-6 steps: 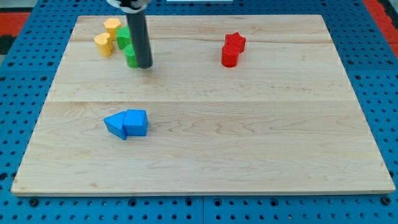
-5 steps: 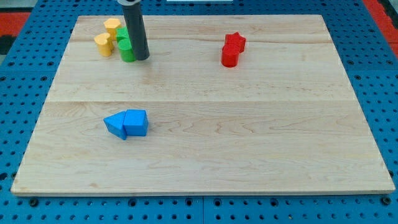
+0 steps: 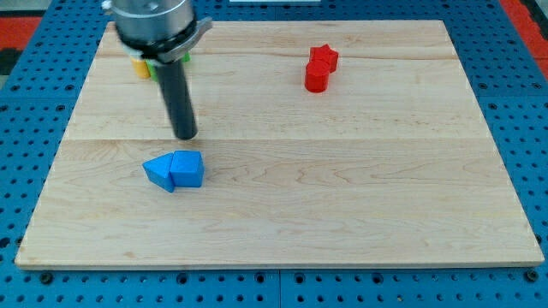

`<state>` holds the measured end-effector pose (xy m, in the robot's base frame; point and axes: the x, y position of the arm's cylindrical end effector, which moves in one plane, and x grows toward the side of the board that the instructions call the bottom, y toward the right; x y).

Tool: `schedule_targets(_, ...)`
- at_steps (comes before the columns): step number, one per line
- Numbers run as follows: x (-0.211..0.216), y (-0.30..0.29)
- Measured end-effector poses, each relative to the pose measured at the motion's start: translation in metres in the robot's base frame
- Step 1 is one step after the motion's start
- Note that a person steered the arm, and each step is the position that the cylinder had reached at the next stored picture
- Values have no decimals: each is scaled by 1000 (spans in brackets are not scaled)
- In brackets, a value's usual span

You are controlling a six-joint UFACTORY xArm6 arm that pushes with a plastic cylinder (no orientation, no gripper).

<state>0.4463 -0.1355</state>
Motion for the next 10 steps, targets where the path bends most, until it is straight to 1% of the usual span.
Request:
schedule_targets(2, 53, -77)
schedule_targets(3, 93, -14)
schedule_targets(4, 43, -1)
schedule_targets(5, 31, 30)
schedule_targets(6, 40, 105)
schedule_targets(7, 56, 115)
schedule_targets(8, 83, 87)
schedule_targets(9, 35, 96)
schedule_targets(10, -22, 118)
